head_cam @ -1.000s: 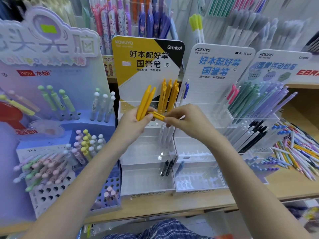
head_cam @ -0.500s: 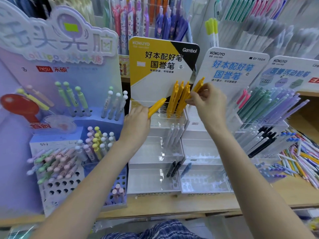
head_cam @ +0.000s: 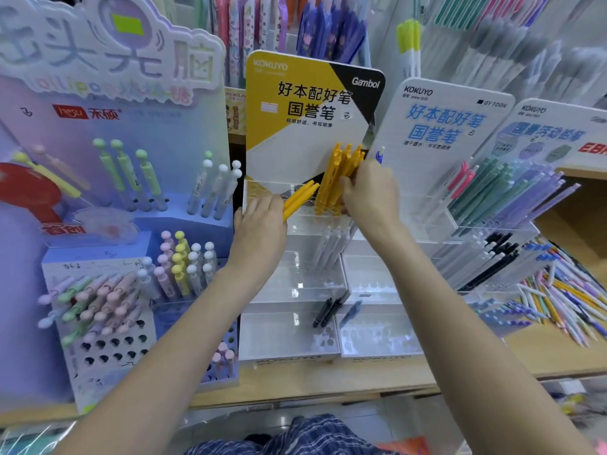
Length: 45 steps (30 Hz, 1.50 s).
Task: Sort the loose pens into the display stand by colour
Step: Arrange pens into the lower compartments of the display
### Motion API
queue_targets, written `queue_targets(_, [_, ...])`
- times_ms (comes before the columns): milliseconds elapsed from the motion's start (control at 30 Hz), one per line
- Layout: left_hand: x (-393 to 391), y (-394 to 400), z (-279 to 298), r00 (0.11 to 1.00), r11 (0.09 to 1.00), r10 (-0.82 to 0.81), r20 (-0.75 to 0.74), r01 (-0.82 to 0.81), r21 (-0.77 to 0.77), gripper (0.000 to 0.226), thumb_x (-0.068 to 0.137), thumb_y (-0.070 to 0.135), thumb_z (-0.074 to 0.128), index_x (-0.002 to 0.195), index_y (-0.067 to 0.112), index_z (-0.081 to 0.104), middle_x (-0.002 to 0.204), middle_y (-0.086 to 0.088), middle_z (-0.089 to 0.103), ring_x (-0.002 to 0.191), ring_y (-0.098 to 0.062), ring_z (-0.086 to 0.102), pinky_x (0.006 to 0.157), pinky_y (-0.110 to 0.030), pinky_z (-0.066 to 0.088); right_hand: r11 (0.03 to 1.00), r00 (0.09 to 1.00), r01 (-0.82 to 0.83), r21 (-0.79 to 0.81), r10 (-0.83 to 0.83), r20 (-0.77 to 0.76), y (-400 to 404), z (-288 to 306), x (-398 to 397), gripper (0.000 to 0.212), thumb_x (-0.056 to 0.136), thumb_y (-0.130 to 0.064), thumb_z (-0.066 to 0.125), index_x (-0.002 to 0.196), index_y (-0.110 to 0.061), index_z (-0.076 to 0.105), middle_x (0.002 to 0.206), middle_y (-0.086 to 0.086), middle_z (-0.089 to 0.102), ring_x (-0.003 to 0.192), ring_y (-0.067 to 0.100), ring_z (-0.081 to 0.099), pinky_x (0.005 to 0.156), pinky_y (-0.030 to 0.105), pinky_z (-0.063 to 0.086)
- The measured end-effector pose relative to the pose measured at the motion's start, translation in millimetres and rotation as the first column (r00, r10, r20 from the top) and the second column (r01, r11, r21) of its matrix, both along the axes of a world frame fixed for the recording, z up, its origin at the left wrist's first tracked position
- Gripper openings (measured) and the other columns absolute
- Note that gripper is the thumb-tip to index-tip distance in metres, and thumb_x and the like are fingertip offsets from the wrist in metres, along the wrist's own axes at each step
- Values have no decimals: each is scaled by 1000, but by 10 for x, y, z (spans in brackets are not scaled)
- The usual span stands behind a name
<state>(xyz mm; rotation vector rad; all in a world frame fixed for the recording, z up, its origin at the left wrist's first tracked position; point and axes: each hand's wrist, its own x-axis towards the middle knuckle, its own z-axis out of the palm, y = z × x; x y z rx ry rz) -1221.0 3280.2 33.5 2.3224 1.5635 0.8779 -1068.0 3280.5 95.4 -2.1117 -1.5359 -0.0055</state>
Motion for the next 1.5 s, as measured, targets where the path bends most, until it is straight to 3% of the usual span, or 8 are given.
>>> queue_targets(267, [-115, 63, 5, 987, 993, -103, 123, 109, -43, 14, 93, 9, 48, 99, 1, 57, 94, -13, 57, 92, -33, 51, 77, -43, 38, 990, 991, 113, -88, -107, 79, 2, -101, -90, 21, 95, -18, 48, 88, -2, 60, 92, 18, 66, 85, 37, 61, 61, 33, 38])
queue_targets(367, [-182, -6, 117, 983, 994, -95, 154, 85, 68, 14, 94, 15, 48, 97, 4, 58, 88, -10, 56, 82, -29, 50, 67, -35, 35, 997, 987, -71, 22, 74, -144, -193, 14, -42, 30, 89, -35, 60, 85, -8, 69, 77, 7, 70, 73, 22, 64, 64, 33, 50])
queue_targets(500, [-165, -123, 295, 995, 987, -78, 60, 68, 145, 20, 97, 21, 46, 106, 6, 54, 69, -6, 49, 59, -32, 48, 46, -32, 24, 922, 729, -350, 165, 379, -570, -424, 210, -169, 10, 83, -18, 68, 92, -13, 71, 79, 2, 69, 68, 2, 59, 63, 19, 48])
queue_targets(700, [-60, -134, 459, 984, 974, -179, -14, 179, 140, 22, 94, 27, 50, 101, 7, 49, 70, 0, 44, 58, -22, 37, 45, -30, 22, 943, 477, -273, 192, 306, -824, -462, 272, -108, 4, 85, -8, 65, 82, -7, 65, 65, 2, 68, 54, 0, 59, 53, 16, 43])
queue_targets(900, [-156, -48, 457, 682, 852, -47, 730, 409, -328, 7, 91, 20, 57, 84, 19, 56, 64, 8, 57, 45, -2, 38, 46, -16, 33, 982, 393, -83, 171, 190, -900, -489, 254, 308, 7, 89, -7, 59, 86, -3, 63, 72, 7, 66, 62, 11, 55, 60, 19, 46])
queue_targets(1000, [-195, 5, 456, 569, 845, 79, 819, 397, -358, 7, 88, 13, 59, 82, 14, 60, 52, 11, 49, 40, -2, 30, 40, -12, 27, 934, 531, -358, 11, 213, -820, -564, 255, 379, 4, 86, -3, 61, 85, -7, 63, 81, 9, 70, 74, 15, 63, 67, 24, 50])
queue_targets(1200, [-106, 41, 531, 671, 844, -108, 733, 452, -290, 9, 86, 9, 63, 86, 17, 65, 57, 11, 50, 47, 1, 39, 45, -10, 32, 863, 790, -505, -32, 447, -418, -461, 201, 67, 7, 80, -19, 72, 82, -15, 66, 69, -9, 68, 62, -5, 60, 60, 12, 44])
queue_targets(1500, [-136, 91, 564, 809, 934, -171, 562, 315, -171, 12, 95, 21, 51, 97, 22, 63, 88, -11, 66, 80, -18, 60, 68, -24, 44, 892, 761, -453, -11, 380, -526, -371, 335, 64, 7, 85, -8, 65, 82, -7, 59, 62, 2, 62, 49, 17, 61, 53, 35, 56])
